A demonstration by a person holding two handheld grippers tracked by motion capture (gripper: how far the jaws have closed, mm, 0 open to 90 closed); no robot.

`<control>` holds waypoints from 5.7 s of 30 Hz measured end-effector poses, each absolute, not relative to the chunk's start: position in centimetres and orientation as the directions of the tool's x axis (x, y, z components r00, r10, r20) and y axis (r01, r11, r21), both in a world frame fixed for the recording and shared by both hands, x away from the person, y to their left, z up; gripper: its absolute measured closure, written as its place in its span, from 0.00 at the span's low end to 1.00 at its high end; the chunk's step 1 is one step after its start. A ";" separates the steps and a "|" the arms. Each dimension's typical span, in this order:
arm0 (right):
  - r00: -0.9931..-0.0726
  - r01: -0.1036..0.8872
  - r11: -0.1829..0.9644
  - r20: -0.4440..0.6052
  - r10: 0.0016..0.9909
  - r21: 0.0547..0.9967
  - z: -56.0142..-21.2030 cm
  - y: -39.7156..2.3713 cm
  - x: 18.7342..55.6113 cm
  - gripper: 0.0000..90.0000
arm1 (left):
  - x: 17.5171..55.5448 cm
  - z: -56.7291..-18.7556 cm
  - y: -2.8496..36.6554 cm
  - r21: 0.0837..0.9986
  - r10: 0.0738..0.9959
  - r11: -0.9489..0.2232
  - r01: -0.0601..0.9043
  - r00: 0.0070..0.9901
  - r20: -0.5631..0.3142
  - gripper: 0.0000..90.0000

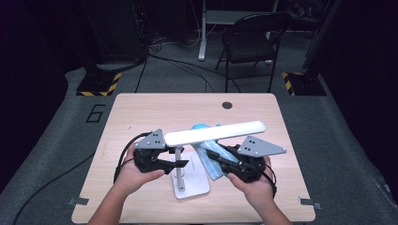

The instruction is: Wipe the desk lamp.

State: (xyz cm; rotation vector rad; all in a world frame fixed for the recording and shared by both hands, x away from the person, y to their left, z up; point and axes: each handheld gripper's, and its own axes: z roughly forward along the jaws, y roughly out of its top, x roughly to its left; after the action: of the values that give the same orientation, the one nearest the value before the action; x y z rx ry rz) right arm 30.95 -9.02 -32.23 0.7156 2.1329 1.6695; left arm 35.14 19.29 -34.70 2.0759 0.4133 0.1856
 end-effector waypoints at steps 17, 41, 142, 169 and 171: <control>-0.763 0.207 0.131 0.076 0.642 0.969 -33.0 -12.8 31.6 0.78 | 35.2 -34.7 19.4 0.856 0.357 -0.471 0.214 0.933 -0.037 0.58; -0.750 0.203 0.118 0.077 0.657 0.972 -34.5 -20.4 34.8 0.78 | 35.4 -34.8 19.4 0.857 0.352 -0.469 0.212 0.935 -0.039 0.58; -0.922 0.006 0.167 -0.059 0.383 0.986 -24.2 -11.5 31.2 0.79 | 35.8 -35.4 20.0 0.885 0.317 -0.413 0.216 0.945 -0.083 0.57; -0.902 0.072 0.239 -0.039 0.430 0.968 -26.2 -8.6 34.4 0.78 | 36.1 -37.1 20.4 0.910 0.293 -0.344 0.232 0.947 -0.131 0.55; -0.906 0.074 0.237 -0.034 0.421 0.969 -26.1 -7.9 34.4 0.78 | 36.0 -37.1 20.3 0.909 0.304 -0.346 0.233 0.944 -0.127 0.55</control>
State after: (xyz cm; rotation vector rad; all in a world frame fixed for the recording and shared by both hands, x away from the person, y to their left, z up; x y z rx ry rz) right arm 34.43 -7.91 -26.09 0.4610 2.2257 1.7188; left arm 36.01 20.30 -37.08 1.9425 0.3884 0.0765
